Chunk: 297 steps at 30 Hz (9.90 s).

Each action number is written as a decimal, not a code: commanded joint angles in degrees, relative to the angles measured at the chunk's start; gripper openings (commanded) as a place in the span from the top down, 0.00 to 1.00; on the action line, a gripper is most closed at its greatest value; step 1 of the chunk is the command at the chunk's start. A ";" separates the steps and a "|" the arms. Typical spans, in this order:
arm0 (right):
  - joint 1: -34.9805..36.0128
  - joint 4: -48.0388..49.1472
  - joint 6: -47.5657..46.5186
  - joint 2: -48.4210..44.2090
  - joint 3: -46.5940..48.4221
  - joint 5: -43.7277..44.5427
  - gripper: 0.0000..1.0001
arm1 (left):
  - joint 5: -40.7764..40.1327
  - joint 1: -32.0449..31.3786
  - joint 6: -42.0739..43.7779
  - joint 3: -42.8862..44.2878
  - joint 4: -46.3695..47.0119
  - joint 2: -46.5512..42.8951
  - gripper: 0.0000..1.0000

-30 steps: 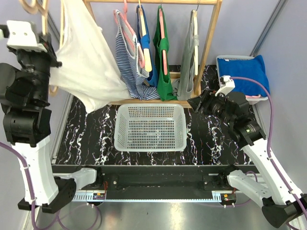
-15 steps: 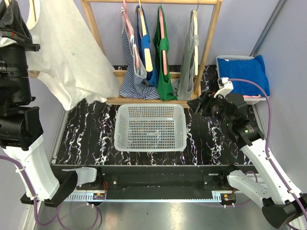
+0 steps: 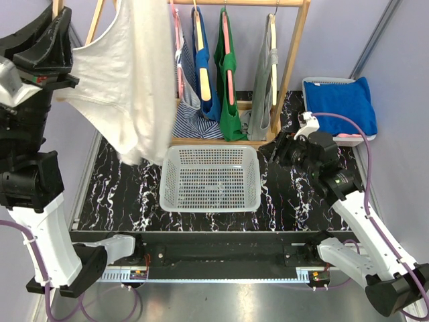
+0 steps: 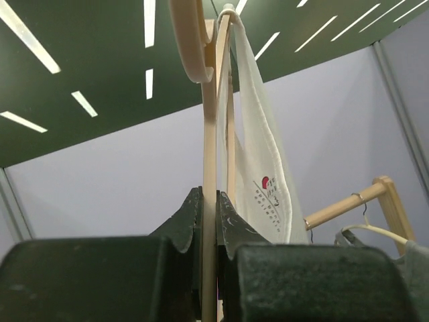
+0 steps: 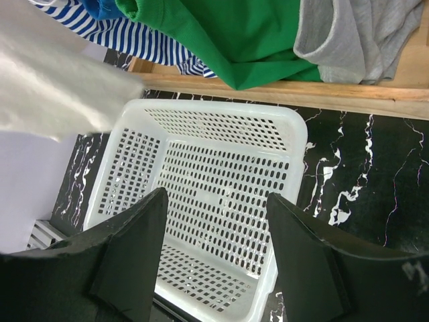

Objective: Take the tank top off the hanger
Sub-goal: Pick up the hanger from the clothesline, then remove the tank top from the bin.

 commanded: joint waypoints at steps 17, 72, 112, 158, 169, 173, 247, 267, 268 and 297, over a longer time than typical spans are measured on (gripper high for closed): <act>0.38 2.25 0.90 -0.51 0.67 -0.96 0.31 | 5.46 -0.13 -5.29 5.04 11.87 -1.43 1.00; 0.38 2.60 2.84 -1.30 -0.74 -1.05 0.34 | 5.73 -0.13 5.53 15.40 18.82 11.31 1.00; 0.46 -2.57 -2.52 -1.73 6.99 3.17 0.30 | 28.76 -0.31 -5.20 -30.65 -3.68 -15.58 1.00; 6.61 13.59 -3.58 8.71 14.29 -7.99 0.29 | 21.37 -13.32 14.93 -47.01 -16.96 -15.15 1.00; 7.49 17.19 -3.23 10.39 12.45 -2.80 0.44 | 22.51 -13.76 13.44 -46.66 -16.96 -16.38 1.00; 7.84 17.81 -2.53 10.66 12.97 -3.94 0.44 | 22.60 -13.84 13.17 -47.18 -16.96 -16.73 1.00; 12.59 0.93 -12.63 -2.00 17.17 3.29 0.00 | 14.50 -24.13 4.03 -28.81 -12.91 -3.63 1.00; 12.68 1.11 -34.43 9.60 35.82 -14.92 0.07 | 20.31 -27.73 8.95 -33.92 -17.92 -1.35 1.00; 12.68 1.02 -34.34 10.04 36.87 -16.59 0.07 | 20.84 -27.82 8.87 -33.83 -17.92 -1.17 1.00; 13.12 12.01 -28.89 10.57 32.22 -21.88 0.63 | 22.51 -31.69 8.34 -30.57 -20.38 1.12 1.00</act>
